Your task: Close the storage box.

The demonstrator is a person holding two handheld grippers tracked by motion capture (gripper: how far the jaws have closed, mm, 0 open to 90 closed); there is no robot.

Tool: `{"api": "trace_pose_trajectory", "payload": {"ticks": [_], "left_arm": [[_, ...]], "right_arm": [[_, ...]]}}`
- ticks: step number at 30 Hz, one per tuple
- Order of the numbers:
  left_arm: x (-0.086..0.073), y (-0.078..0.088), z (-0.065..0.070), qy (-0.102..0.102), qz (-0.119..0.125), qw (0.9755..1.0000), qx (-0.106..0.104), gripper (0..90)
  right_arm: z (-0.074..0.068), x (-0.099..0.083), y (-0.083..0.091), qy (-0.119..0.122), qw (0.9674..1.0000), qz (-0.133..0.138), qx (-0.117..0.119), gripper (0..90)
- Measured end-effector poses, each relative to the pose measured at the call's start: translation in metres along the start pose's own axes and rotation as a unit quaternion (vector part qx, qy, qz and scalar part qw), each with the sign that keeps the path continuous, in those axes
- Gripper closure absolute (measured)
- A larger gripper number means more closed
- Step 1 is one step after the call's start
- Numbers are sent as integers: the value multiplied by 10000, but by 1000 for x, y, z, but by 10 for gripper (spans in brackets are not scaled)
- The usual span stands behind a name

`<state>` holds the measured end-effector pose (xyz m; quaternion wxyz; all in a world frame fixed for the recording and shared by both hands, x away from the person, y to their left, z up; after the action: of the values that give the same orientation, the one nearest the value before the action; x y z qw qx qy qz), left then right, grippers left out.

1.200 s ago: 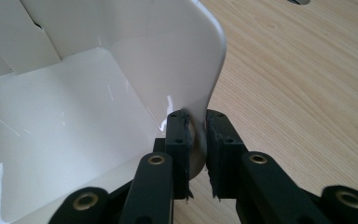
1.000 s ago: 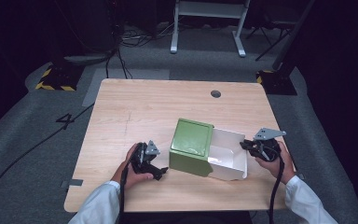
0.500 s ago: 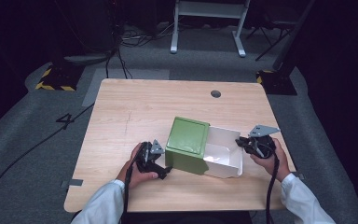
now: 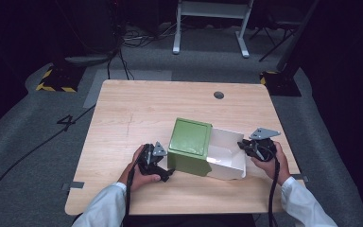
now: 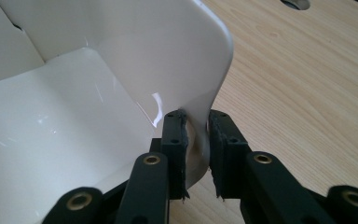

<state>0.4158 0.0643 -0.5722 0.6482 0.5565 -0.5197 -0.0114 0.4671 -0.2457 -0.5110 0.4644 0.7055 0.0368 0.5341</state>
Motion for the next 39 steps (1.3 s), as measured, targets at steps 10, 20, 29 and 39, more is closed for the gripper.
{"api": "trace_pose_trajectory", "payload": {"ticks": [10, 20, 29, 39], "left_arm": [[1, 0, 2, 0, 8, 10000, -4, 18], [3, -1, 7, -109, 50, 9999, -95, 19], [3, -1, 8, -126, 56, 9998, -121, 20], [3, -1, 8, -132, 59, 9998, -128, 20]], "right_arm": [[-13, 4, 0, 168, 9997, 78, -134, 815], [-30, 28, -18, 282, 9993, 197, 168, 832], [-37, 42, -33, 312, 9993, 210, 61, 829], [-46, 57, -50, 267, 9993, 250, -120, 750]]}}
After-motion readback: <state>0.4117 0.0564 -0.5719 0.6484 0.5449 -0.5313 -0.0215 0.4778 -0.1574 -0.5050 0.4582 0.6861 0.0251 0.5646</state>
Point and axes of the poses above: each handheld gripper's, and its own axes: y roughly backward along the jaws, x roughly out of its top, z roughly to its right, the point moved 9 cm from there along -y, roughly forward along the jaws, and after that the axes turned 13 degrees about x, right-handed, at the moved point
